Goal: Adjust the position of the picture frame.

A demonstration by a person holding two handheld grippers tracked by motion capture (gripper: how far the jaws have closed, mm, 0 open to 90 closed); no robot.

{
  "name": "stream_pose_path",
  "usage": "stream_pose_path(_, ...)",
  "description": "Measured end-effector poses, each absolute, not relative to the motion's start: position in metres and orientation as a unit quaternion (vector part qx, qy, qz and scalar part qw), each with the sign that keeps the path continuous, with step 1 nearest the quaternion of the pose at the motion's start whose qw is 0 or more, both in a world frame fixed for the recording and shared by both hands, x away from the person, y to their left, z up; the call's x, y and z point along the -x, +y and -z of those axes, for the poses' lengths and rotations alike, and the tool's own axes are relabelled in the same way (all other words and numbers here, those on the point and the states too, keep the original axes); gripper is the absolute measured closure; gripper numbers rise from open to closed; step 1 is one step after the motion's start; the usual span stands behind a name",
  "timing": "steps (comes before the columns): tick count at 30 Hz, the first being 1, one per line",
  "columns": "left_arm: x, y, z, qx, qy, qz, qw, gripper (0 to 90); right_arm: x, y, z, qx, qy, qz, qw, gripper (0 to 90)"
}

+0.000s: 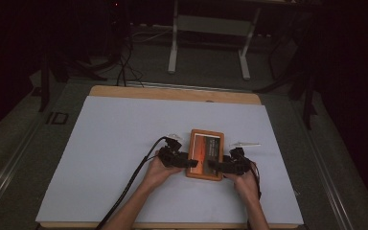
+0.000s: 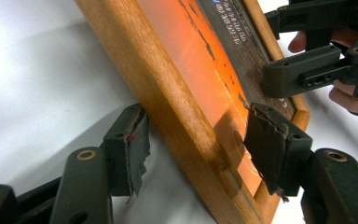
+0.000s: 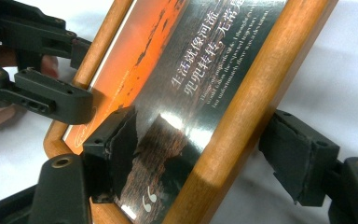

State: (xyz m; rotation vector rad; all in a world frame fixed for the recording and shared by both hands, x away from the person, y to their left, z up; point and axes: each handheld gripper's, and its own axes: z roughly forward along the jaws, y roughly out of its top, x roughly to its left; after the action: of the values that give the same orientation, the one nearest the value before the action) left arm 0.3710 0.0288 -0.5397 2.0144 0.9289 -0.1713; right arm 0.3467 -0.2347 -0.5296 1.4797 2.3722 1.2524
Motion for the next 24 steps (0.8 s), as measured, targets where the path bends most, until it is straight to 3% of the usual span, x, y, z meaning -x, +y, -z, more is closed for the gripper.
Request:
stream_pose_path(10,-0.365,0.043,0.534,-0.805,0.387,0.068,0.445,51.9,-0.346,-0.234,0.529,-0.487,0.764,-0.422,0.022,33.8)
stream_pose_path(24,-0.351,0.077,0.526,-0.789,0.417,0.046,0.449,56.7,-0.341,-0.201,0.522,-0.462,0.781,-0.419,0.018,38.2)
